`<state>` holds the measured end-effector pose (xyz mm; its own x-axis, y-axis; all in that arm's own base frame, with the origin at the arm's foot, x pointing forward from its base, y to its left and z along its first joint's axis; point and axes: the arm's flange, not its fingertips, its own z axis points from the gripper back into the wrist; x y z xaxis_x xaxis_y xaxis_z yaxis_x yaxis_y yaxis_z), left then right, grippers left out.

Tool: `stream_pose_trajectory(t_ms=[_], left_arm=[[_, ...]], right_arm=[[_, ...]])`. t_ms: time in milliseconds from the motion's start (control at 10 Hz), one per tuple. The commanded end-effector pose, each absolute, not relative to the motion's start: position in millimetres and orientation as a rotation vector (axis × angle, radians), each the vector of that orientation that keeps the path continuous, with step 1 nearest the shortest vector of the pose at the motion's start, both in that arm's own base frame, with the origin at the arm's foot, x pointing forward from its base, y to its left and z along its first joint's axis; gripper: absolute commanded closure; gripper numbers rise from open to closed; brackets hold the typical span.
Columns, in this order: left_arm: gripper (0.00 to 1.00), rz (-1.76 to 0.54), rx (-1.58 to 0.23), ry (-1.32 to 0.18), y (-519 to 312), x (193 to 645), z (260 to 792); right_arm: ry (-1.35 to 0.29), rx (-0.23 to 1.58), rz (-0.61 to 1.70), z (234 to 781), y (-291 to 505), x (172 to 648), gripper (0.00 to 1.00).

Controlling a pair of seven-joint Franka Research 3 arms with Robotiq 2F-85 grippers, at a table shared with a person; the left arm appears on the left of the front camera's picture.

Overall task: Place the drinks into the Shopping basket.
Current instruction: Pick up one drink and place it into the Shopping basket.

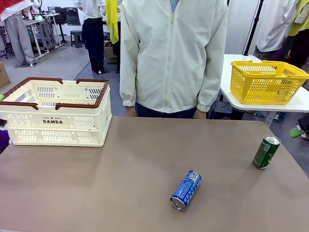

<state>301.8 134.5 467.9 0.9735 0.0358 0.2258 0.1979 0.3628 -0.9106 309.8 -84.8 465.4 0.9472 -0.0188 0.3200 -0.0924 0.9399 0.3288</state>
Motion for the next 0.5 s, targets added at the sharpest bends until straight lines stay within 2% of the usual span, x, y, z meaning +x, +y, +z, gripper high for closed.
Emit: stream_pose_trajectory(t_ms=[0,400], left_arm=[[0.0,-0.093,-1.221,-0.225,133,302,470],[0.0,-0.093,-1.221,-0.225,133,302,470]], right_arm=[[-0.266,0.265,0.053,466,-79,349,0.0],[-0.129,0.161,0.028,439,-67,415,0.0]])
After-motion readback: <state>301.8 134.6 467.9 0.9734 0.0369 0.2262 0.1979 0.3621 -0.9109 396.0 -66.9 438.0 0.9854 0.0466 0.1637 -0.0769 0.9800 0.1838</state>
